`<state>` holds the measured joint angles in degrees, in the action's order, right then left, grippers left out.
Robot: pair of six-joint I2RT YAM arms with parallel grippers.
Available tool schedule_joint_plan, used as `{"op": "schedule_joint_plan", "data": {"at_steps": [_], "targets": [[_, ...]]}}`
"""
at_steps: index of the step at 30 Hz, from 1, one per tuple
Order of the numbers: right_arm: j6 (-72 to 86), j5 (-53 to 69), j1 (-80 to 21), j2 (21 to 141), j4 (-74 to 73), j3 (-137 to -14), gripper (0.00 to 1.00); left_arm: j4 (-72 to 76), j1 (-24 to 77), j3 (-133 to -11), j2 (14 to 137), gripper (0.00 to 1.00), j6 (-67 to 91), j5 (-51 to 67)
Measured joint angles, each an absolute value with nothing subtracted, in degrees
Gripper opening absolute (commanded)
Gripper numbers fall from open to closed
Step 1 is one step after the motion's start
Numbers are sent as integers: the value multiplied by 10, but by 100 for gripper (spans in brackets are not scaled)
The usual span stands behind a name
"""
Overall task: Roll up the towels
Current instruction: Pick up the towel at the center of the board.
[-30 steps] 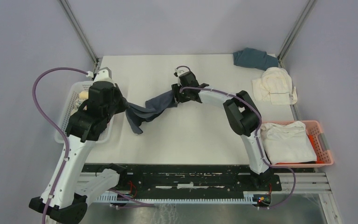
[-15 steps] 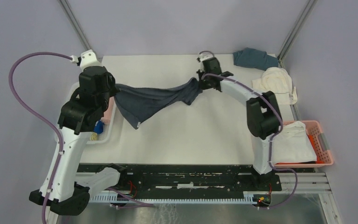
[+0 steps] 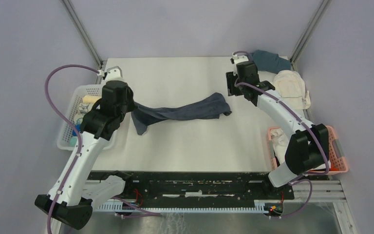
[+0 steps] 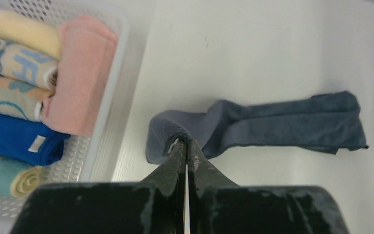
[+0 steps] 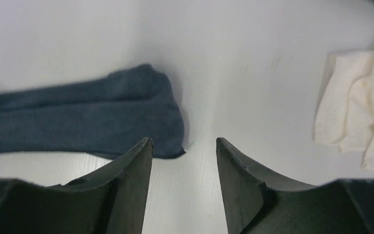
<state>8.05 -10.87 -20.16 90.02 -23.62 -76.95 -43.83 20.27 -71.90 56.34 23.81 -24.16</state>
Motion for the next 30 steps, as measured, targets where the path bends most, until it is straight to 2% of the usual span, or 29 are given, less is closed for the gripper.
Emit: {"op": "schedule_joint_plan", "data": {"at_steps": [4,11,22,30], "targets": [[83,-61,-206,896,-255,-701,67,-441,203,-667,577,3,250,-221],[107,-44,-218,889,-262,-608,66,-429,203,-662,571,3,250,-224],[108,-29,-216,955,-199,-585,57,-427,203,-662,572,3,250,-226],[123,-33,-215,1012,-153,-587,57,-427,203,-662,572,3,250,-237]]}}
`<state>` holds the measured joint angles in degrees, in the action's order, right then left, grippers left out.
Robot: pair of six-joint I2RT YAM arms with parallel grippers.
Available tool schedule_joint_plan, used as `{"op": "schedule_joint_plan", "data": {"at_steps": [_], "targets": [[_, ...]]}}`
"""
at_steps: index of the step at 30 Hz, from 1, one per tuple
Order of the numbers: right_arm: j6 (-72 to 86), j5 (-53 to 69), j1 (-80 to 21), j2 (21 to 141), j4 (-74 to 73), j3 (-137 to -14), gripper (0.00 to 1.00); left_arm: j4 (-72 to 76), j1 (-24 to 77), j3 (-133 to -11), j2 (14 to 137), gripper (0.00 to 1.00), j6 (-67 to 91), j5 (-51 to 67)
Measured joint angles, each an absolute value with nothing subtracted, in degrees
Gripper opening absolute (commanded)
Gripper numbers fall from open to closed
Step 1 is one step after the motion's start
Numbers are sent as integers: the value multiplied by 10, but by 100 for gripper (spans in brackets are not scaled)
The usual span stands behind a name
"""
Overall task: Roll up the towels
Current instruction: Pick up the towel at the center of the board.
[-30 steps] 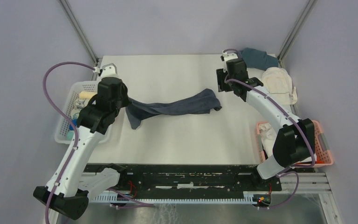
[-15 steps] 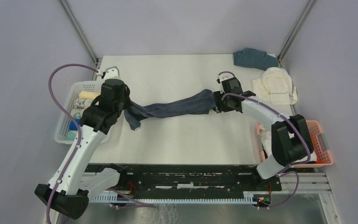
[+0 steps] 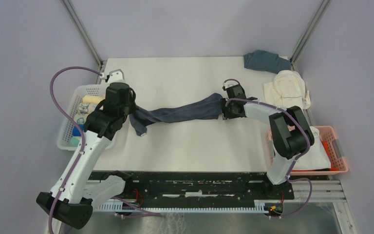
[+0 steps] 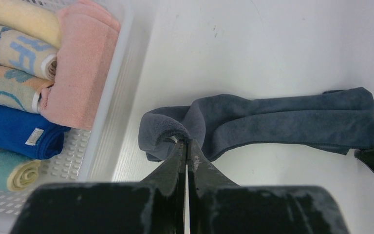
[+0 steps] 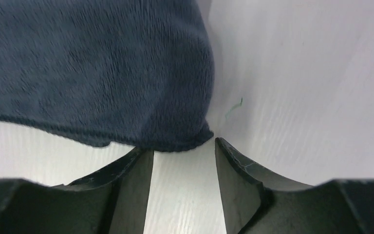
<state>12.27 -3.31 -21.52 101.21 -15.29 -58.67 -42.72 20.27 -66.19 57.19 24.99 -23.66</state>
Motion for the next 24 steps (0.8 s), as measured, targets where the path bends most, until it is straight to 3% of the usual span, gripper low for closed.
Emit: {"op": "schedule_joint_plan", "data": {"at_steps": [6,16,20,24], "targets": [[130,-46,-209,1040,-125,-611,53,-427,203,-662,572,3,250,-241],[120,-47,-176,1056,-136,-661,1,-408,194,-679,611,3,248,-260],[98,-76,-159,1056,-185,-751,0,-391,157,-759,685,3,238,-250],[60,-116,-132,1047,-220,-867,0,-373,96,-914,791,3,237,-213]]}}
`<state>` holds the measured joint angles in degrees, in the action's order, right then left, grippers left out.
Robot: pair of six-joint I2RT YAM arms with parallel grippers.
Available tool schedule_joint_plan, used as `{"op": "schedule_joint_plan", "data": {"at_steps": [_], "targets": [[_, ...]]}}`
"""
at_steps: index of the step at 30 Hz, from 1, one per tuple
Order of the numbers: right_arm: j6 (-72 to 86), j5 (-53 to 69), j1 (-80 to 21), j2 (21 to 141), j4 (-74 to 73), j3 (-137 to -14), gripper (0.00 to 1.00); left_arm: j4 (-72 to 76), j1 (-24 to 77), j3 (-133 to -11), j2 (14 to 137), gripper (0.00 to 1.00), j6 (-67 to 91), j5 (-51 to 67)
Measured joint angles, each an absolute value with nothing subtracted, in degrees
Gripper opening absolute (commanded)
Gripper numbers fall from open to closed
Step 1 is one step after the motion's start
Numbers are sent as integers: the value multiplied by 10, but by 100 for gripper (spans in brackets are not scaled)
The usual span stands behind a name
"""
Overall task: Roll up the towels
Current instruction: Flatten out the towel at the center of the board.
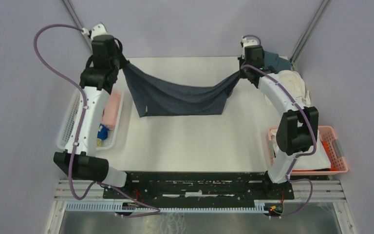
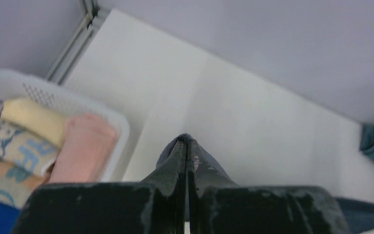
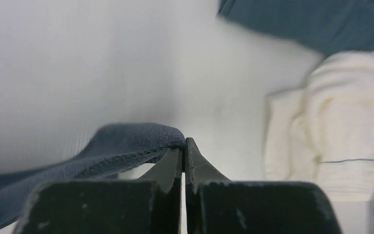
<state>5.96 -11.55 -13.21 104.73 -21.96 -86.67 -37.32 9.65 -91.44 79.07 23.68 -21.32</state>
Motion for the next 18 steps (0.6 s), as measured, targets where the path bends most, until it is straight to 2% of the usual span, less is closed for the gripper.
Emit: {"op": "schedule_joint_plan", "data": {"at_steps": [4,8,11,18], "targets": [[5,-162,-110,1003,-230,-954,0,-365,44,-1085,877,3,237,-167],[-45,-200,-97,935,-228,-982,0,-347,25,-1130,882,3,237,-133],[-67,-210,-96,877,-215,-957,0,-308,25,-1074,847,3,238,-111],[-58,-200,-96,773,-212,-798,0,-256,26,-805,747,3,270,-77]]}}
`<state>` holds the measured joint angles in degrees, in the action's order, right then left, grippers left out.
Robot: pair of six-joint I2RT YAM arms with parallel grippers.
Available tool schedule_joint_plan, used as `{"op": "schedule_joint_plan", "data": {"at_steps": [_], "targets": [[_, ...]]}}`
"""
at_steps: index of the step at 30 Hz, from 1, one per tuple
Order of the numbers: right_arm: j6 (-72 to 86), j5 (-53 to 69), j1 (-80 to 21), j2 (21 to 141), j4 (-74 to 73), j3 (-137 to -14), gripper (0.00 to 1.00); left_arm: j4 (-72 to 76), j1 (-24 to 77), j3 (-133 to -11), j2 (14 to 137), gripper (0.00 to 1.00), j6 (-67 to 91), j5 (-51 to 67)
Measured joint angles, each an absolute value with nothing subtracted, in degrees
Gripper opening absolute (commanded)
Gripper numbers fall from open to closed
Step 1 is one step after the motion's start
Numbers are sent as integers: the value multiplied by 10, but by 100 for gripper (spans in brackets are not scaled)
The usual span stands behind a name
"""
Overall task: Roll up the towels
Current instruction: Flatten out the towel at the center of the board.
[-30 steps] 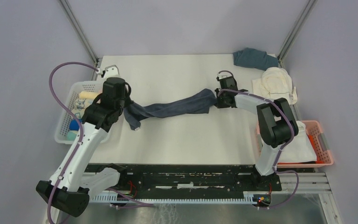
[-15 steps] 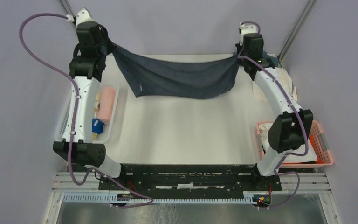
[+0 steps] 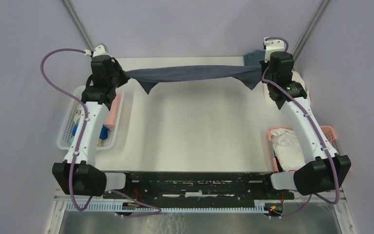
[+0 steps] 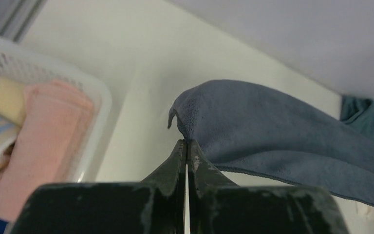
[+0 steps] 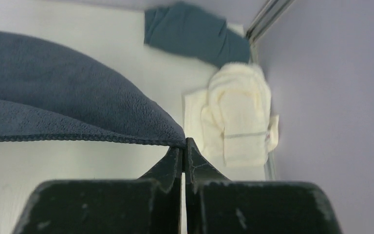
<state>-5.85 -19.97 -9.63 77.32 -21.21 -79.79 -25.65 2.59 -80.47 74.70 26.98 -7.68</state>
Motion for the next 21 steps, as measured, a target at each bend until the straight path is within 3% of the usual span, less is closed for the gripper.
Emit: {"op": "schedule_joint_plan", "data": {"at_steps": [6,14,21], "targets": [[2,-178,-96,724,-325,-748,0,-341,26,-754,721,3,270,-80],[60,-170,-96,590,-437,-783,0,-445,26,-828,619,3,269,-118],[90,-191,-96,693,-448,-792,1,-425,26,-809,673,3,265,-113]]}}
